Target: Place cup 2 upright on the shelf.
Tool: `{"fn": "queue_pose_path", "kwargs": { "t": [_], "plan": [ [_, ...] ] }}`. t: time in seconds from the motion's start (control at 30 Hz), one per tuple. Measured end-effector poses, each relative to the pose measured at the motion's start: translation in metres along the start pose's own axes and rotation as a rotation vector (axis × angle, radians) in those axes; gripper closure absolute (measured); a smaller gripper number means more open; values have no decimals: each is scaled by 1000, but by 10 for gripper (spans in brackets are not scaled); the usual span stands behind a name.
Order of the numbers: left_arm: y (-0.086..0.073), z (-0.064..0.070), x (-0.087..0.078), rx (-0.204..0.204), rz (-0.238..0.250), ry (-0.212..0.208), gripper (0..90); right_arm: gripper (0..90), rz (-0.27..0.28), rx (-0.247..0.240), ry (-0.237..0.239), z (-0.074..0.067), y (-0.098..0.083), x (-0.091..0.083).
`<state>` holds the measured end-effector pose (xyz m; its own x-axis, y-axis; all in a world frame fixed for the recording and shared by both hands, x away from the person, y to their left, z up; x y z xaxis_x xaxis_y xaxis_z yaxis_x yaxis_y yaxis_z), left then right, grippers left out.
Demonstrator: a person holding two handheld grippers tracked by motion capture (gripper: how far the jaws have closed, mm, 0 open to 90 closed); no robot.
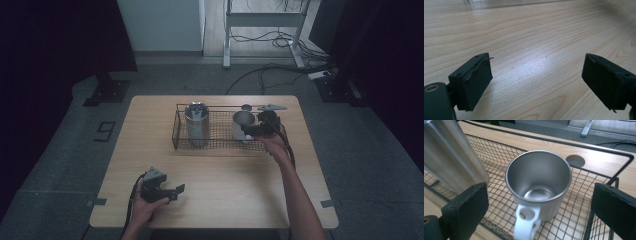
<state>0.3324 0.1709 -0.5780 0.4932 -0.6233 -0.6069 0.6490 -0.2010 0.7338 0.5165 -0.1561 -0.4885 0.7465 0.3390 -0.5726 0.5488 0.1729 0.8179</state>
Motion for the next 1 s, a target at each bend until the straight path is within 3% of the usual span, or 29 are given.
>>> {"fn": "queue_pose_path", "kwargs": {
  "t": [0.53,1.0],
  "plan": [
    [-1,0,1,5,-7,4,92,58,67,-4,18,4,-40,-34],
    [-3,2,3,10,-15,5,92,123,108,10,37,-3,-95,-71]
  ]
}}
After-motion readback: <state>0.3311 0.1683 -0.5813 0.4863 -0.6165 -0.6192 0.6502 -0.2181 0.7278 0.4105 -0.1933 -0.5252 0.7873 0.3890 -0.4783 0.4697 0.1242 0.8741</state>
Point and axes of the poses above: each handheld gripper's, and its own axes: x roughly forward along the jaws, y roughly out of its top, z roughly to its right, the point moved 7 cm from there along x, roughly forward along the jaws, and after that the axes turned 5 degrees about -y, right-handed, at the moved point
